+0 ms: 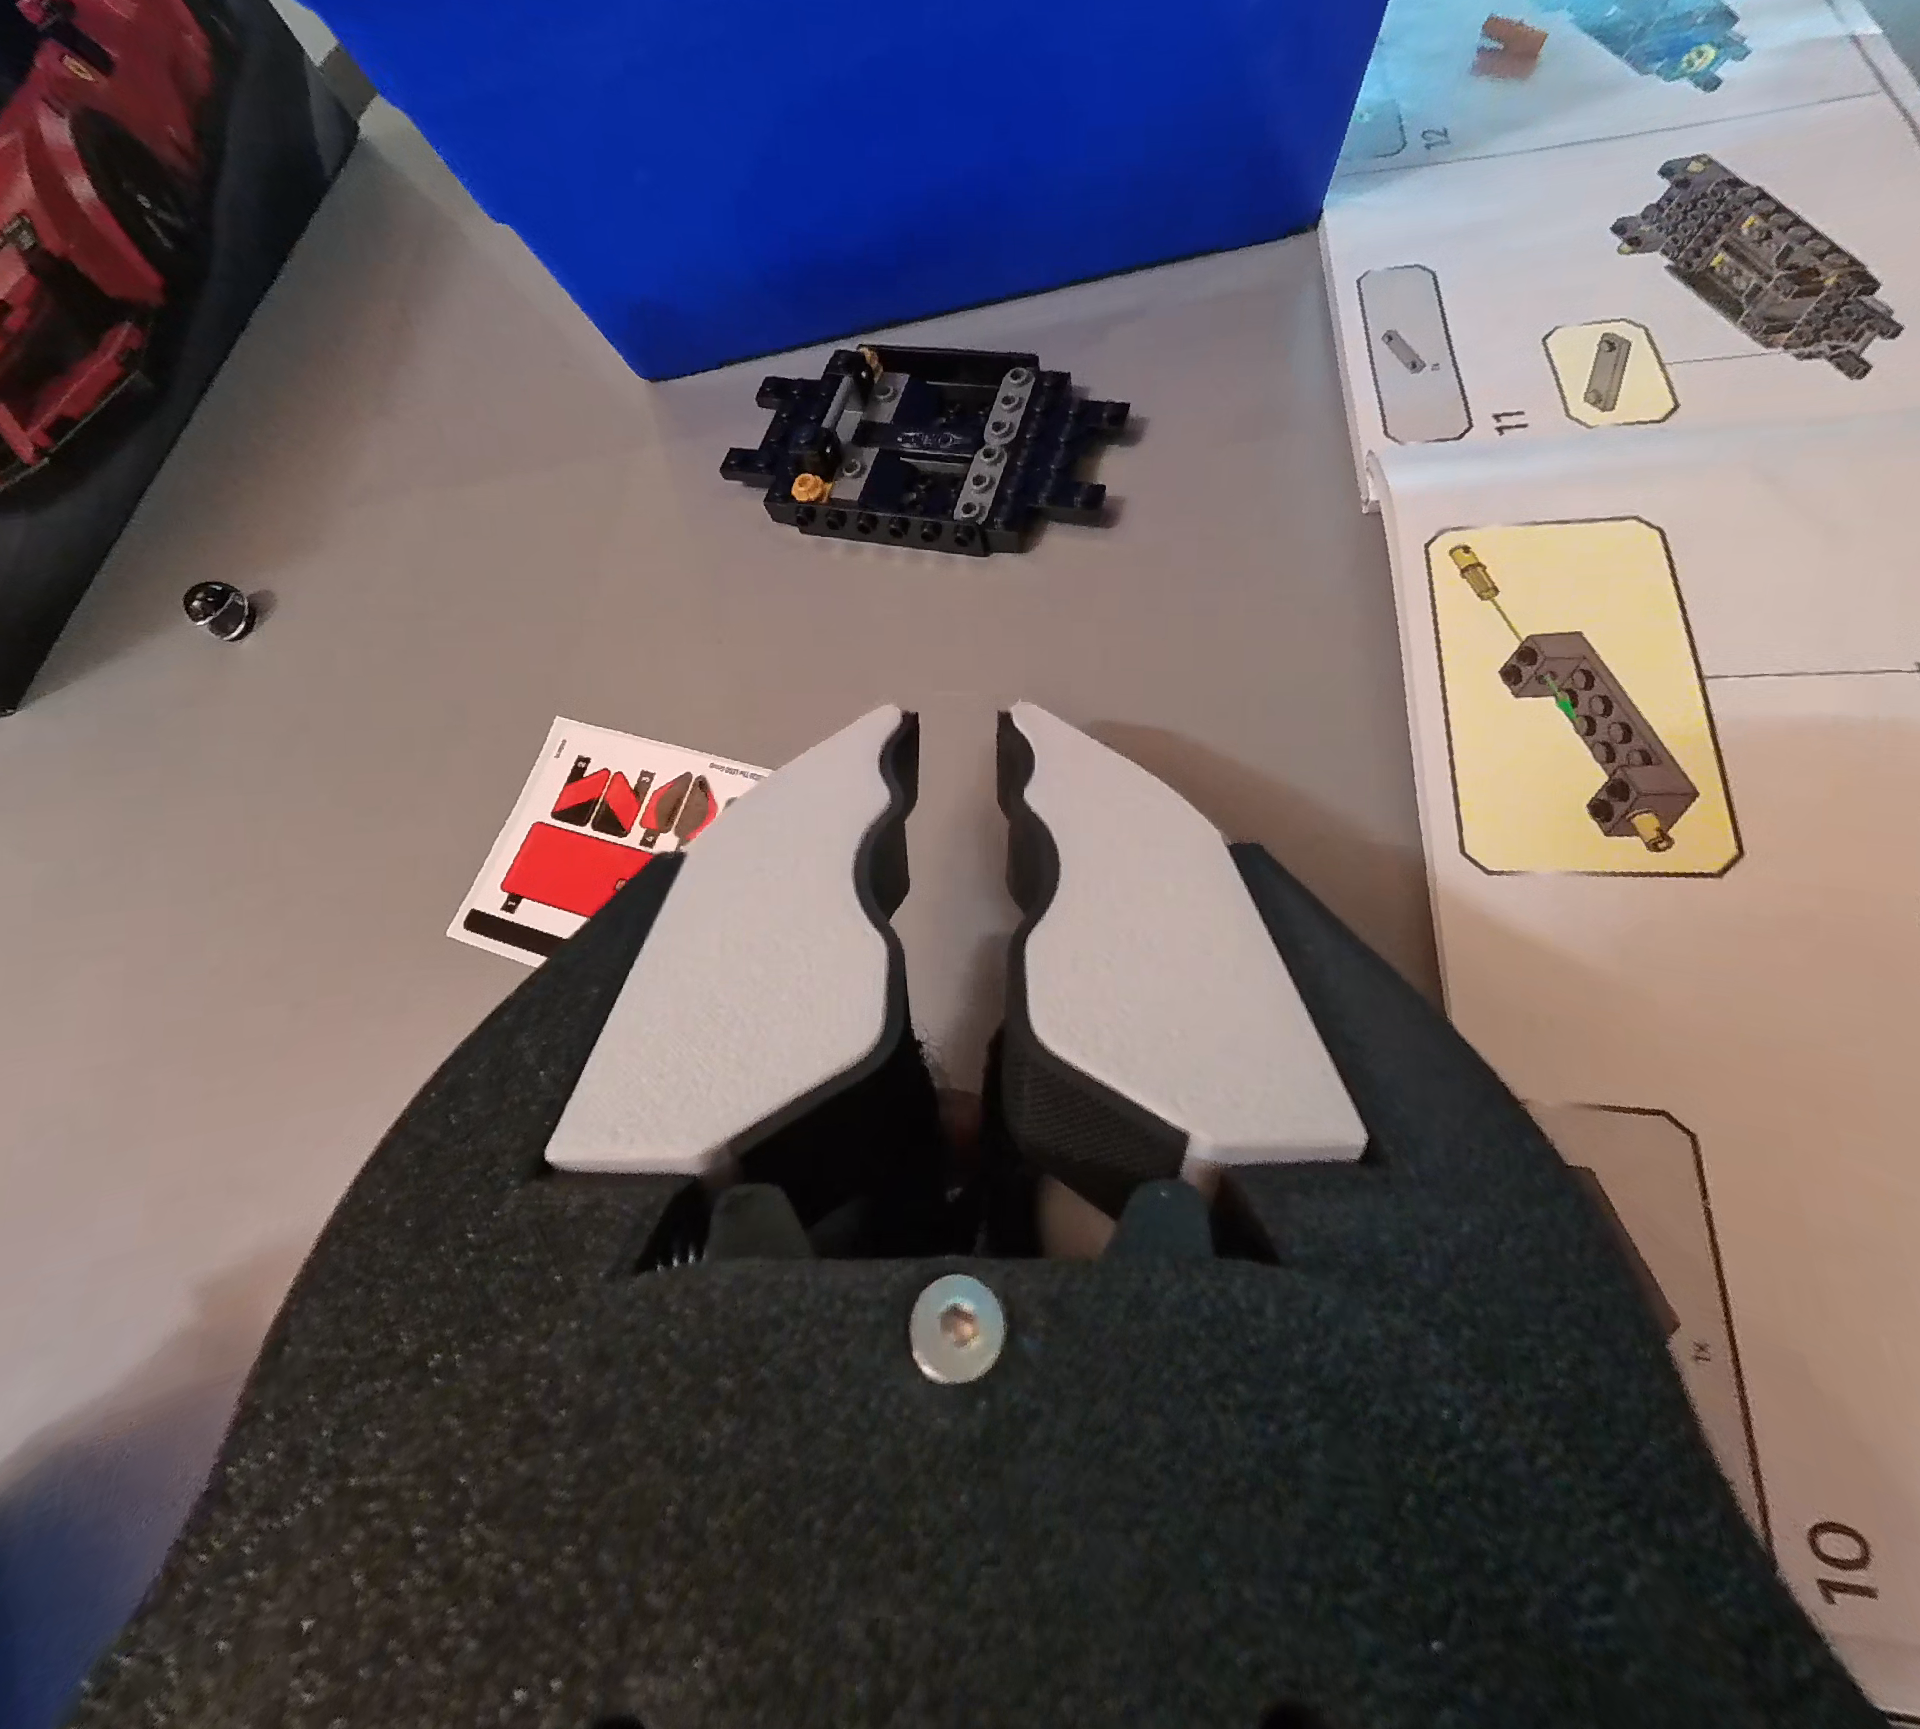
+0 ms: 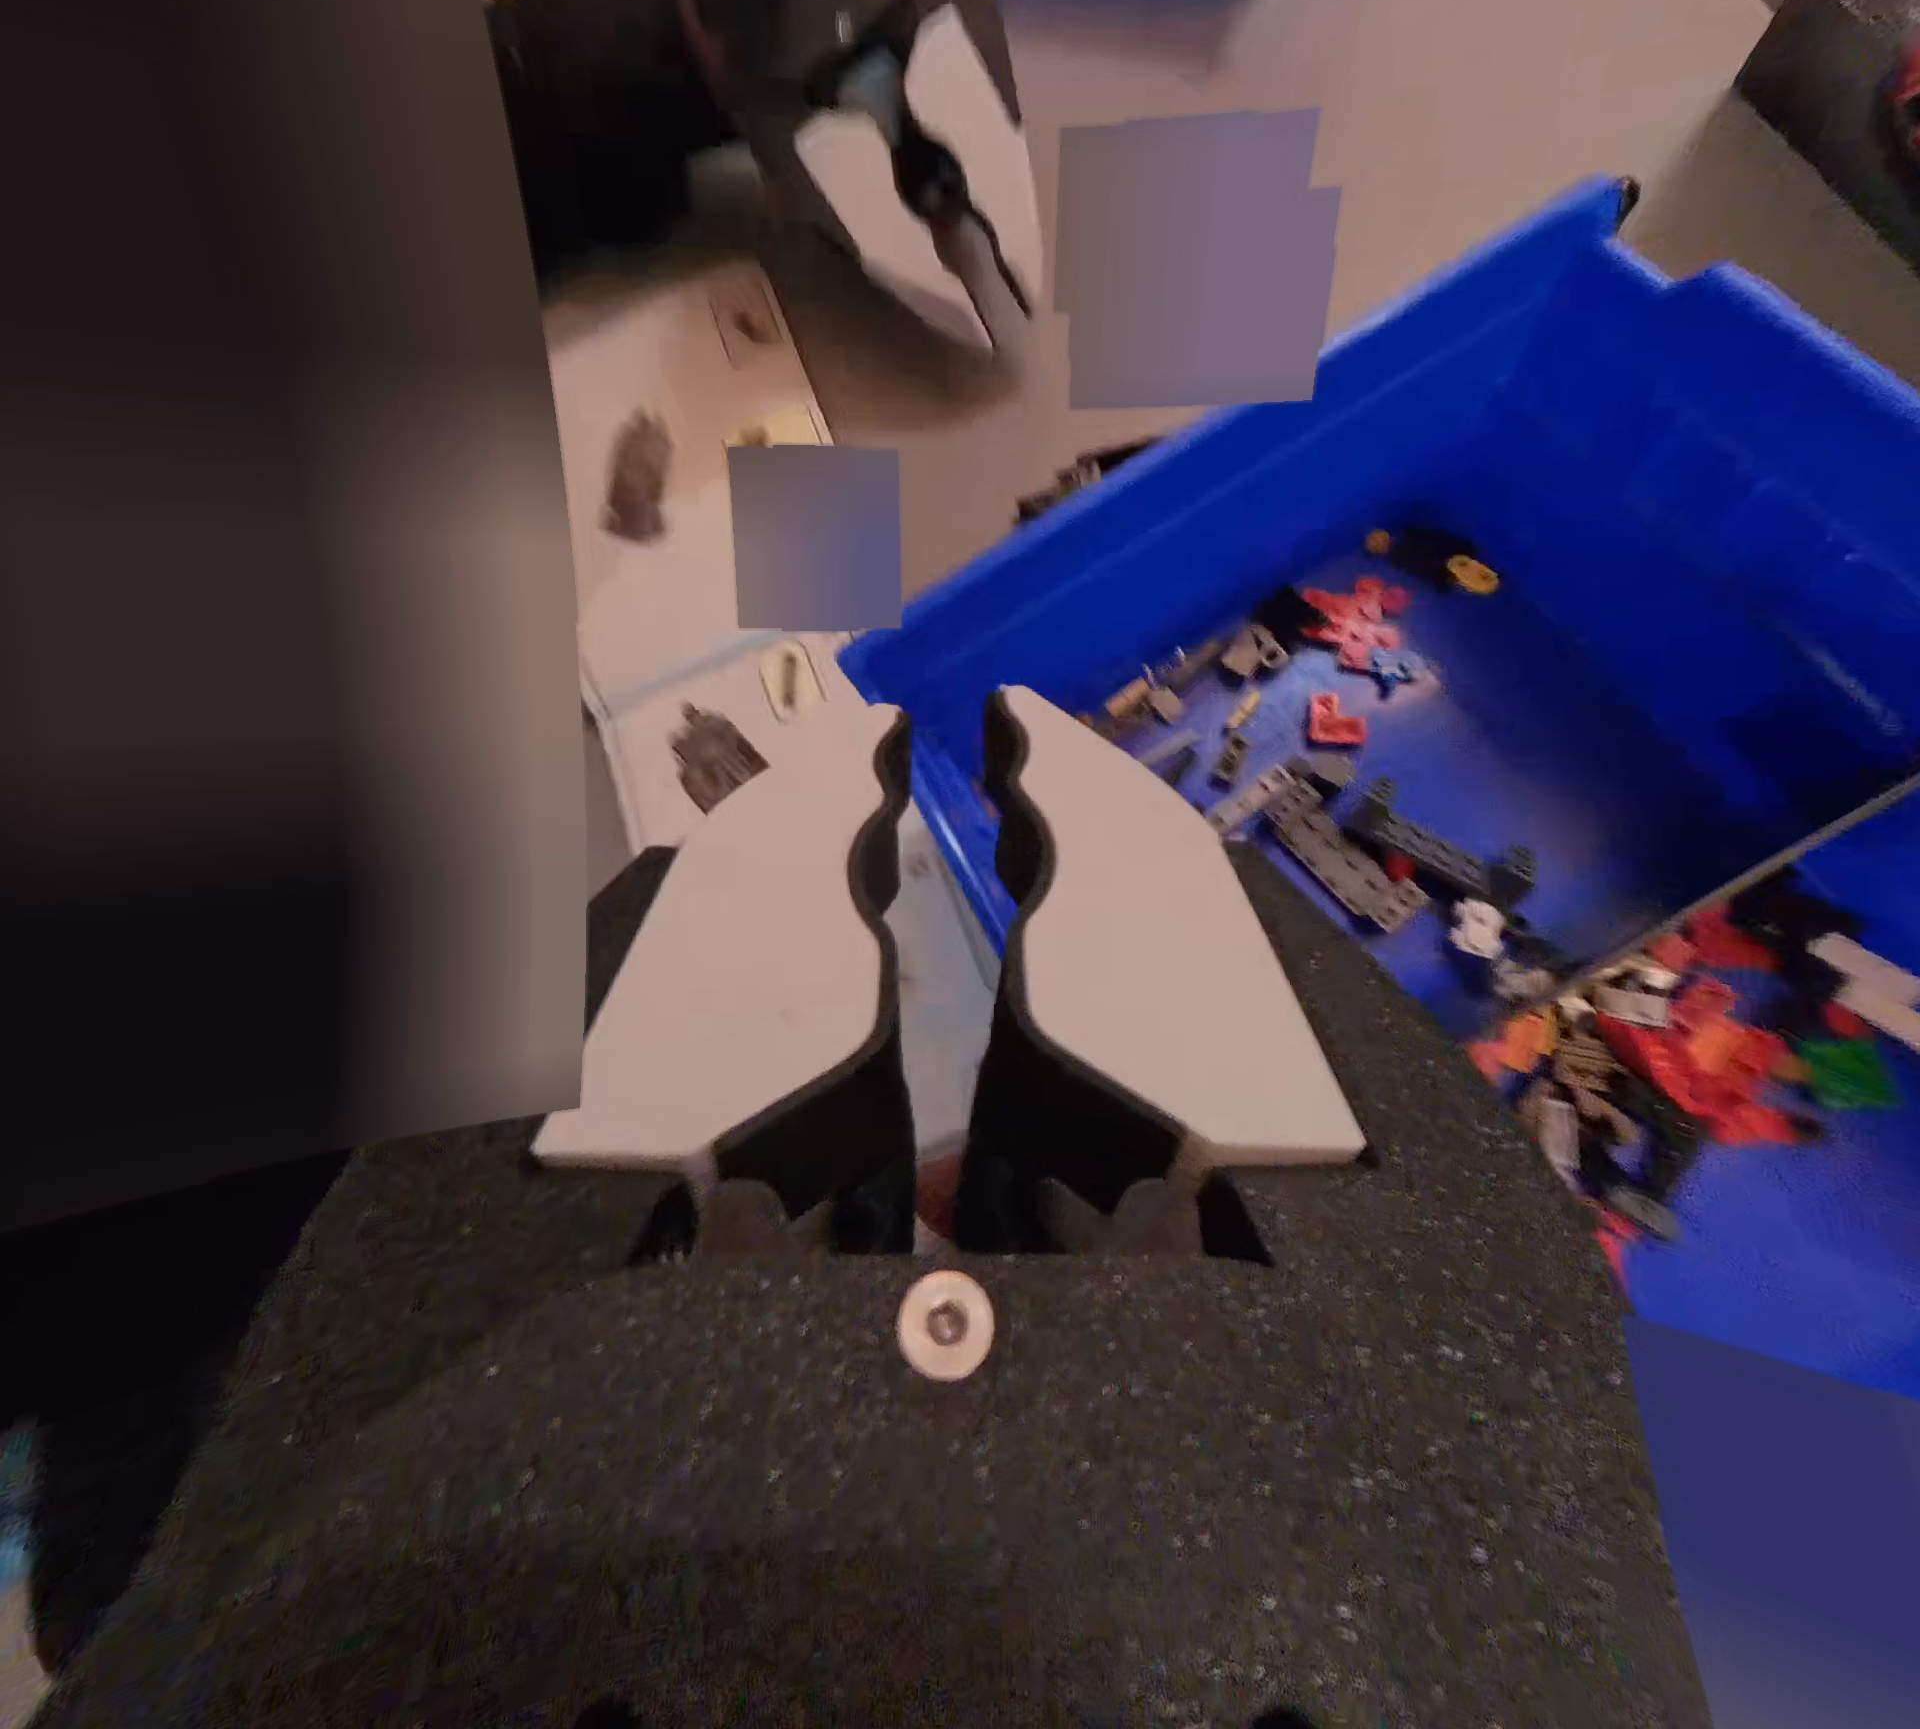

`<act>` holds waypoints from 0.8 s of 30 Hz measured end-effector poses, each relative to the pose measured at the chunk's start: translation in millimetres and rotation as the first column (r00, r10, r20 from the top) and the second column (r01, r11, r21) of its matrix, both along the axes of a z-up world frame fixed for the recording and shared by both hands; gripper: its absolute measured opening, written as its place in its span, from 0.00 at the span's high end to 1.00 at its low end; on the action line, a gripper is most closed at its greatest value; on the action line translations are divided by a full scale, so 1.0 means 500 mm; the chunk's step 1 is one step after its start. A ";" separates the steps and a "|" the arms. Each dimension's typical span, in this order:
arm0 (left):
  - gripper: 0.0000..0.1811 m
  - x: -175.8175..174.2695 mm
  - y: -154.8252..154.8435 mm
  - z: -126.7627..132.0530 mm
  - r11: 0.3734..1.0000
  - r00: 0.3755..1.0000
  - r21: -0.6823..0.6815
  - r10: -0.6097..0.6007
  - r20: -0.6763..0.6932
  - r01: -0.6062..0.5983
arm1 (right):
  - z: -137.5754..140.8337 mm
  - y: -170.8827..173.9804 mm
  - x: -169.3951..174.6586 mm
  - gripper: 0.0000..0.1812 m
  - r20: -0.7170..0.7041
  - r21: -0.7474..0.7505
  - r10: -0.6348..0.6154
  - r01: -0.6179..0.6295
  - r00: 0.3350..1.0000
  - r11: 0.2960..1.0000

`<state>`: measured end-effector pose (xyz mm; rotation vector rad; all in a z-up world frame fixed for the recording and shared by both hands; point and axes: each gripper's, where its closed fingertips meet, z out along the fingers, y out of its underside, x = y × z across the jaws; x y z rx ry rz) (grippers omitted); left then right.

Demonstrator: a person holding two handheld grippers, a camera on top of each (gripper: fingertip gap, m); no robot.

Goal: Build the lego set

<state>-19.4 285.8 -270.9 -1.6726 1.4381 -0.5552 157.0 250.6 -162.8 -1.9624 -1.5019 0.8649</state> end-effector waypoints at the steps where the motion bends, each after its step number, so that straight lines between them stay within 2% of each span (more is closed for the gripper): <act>1: 0.92 0.000 -0.001 -0.003 1.000 1.000 0.003 -0.002 -0.012 0.002 | -0.012 0.007 0.002 0.92 0.060 0.033 0.025 -0.027 0.998 0.999; 6: 0.92 0.003 -0.005 -0.017 1.000 0.998 0.022 -0.014 -0.068 0.015 | -0.076 0.093 -0.023 0.91 0.325 0.134 0.083 -0.133 0.942 0.982; 11: 0.92 0.001 -0.002 -0.013 1.000 0.999 0.016 -0.005 -0.051 0.006 | -0.195 0.135 -0.034 0.89 0.573 0.022 0.169 -0.221 0.802 0.975; 15: 0.92 0.001 -0.001 -0.006 1.000 1.000 0.004 -0.003 -0.025 0.003 | -0.228 0.159 -0.036 0.88 0.634 0.048 0.194 -0.288 0.749 0.956; 24: 0.92 0.002 -0.006 -0.007 1.000 0.999 0.013 -0.018 -0.031 0.018 | -0.264 0.163 -0.033 0.87 0.664 0.029 0.229 -0.331 0.712 0.943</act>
